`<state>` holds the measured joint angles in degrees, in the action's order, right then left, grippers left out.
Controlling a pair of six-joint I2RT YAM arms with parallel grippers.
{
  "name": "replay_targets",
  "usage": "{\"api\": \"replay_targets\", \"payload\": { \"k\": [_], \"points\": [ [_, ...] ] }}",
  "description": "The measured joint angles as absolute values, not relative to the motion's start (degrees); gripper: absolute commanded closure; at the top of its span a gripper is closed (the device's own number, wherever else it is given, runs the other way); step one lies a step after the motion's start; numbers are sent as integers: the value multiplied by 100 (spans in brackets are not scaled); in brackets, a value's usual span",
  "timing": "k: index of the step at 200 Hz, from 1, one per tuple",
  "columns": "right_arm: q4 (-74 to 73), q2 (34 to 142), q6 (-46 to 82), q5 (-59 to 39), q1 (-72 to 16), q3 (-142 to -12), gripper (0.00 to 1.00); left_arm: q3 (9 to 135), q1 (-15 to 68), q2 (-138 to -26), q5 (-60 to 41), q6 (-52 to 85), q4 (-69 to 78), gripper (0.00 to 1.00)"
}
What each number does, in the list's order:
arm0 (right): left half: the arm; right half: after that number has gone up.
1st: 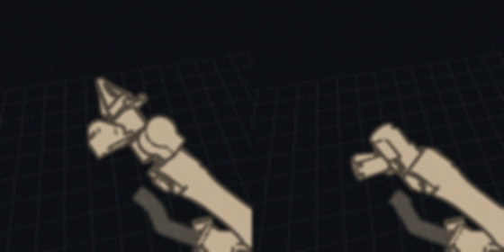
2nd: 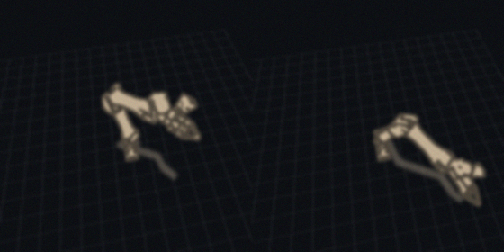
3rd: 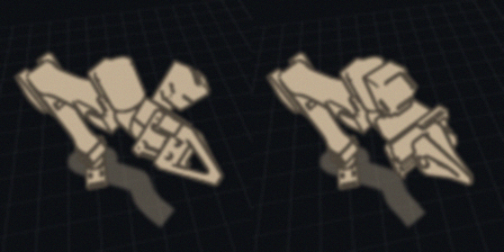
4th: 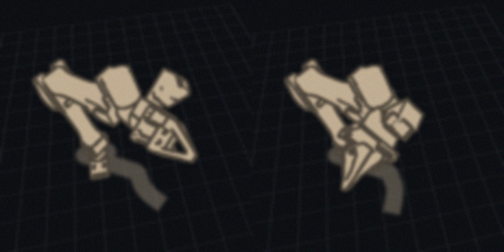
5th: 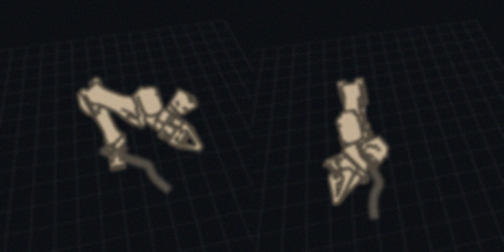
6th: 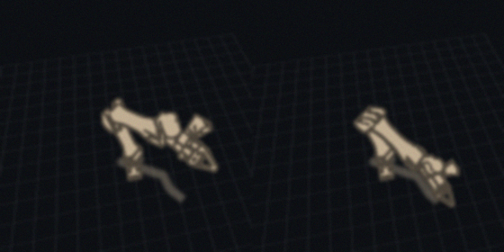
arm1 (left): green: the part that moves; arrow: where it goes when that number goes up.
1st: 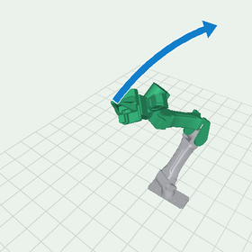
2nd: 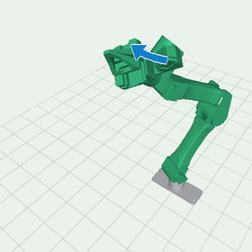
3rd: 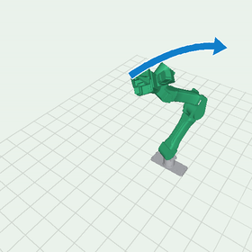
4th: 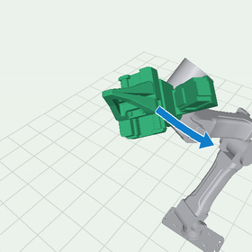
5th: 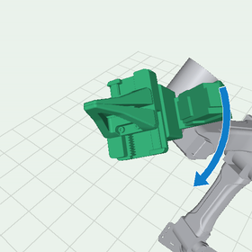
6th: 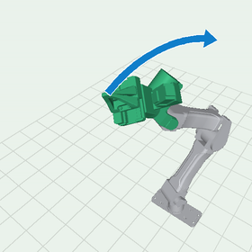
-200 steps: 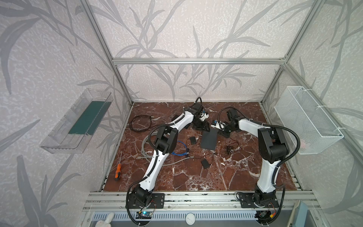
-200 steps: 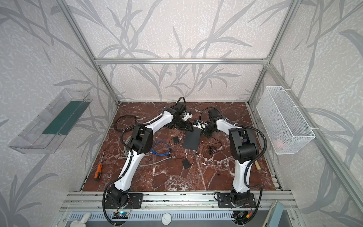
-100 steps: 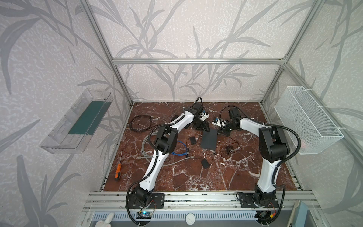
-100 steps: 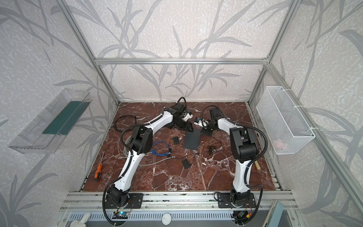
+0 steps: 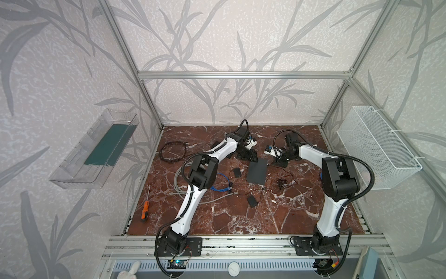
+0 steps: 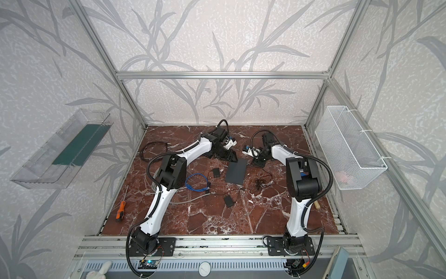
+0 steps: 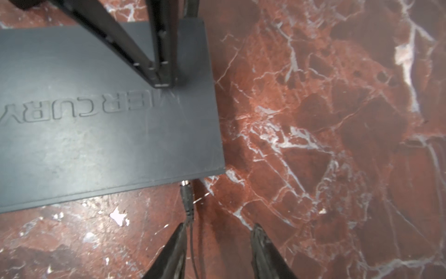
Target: Insert the plug into the switch port
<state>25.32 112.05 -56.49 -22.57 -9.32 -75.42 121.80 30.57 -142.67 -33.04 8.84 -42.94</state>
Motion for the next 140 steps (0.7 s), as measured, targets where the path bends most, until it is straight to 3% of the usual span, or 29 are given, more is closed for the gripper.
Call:
{"api": "replay_targets", "payload": {
  "k": [84,140],
  "points": [
    [2561,11251,-5776,-2296,-980,-7330,56,12173,3059,-14258,-3286,921,-4281,41],
    [2655,11476,-5940,-2224,-1046,-7516,64,12173,3061,-14258,-3293,923,-4281,41]
  ]
}}
